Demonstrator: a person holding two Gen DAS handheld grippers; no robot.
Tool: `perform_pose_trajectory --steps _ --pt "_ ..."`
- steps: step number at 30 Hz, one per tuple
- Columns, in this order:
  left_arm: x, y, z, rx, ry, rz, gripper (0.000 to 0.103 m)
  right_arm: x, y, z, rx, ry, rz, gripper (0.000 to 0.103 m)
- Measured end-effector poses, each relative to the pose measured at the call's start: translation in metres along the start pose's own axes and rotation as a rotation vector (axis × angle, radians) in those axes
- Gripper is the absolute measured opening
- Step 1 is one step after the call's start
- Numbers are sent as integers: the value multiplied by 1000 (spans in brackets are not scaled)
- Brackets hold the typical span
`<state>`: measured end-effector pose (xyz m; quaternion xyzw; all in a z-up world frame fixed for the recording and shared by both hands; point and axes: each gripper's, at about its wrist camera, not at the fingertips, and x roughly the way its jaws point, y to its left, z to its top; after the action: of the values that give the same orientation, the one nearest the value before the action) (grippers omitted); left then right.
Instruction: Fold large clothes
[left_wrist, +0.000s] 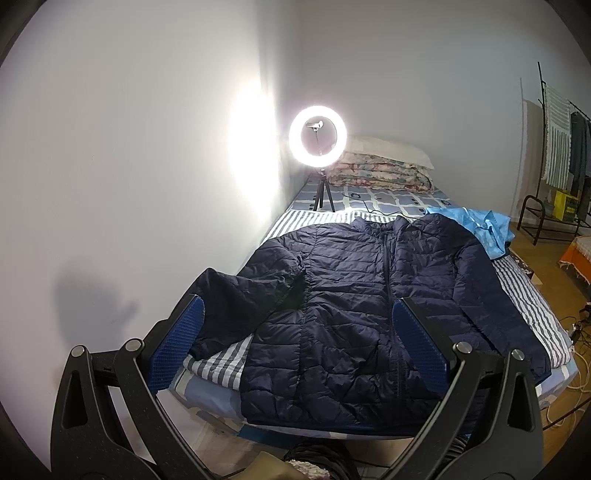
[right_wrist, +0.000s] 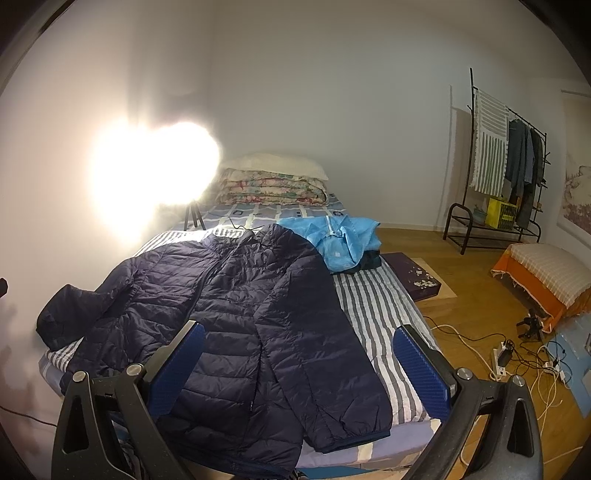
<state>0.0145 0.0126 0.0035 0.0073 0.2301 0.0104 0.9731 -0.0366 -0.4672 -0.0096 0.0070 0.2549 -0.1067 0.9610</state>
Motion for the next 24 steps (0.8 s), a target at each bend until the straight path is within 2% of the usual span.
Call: perform_pose_trajectory --steps 9,18,24 --pt "1 5 -4 6 1 14 103 1 3 1 -8 6 2 103" --pt "0 21 -5 4 2 101 103 4 8 -1 1 17 32 103" --pt "12 38 -11 -11 12 125 103 20 20 8 -23 35 47 103"
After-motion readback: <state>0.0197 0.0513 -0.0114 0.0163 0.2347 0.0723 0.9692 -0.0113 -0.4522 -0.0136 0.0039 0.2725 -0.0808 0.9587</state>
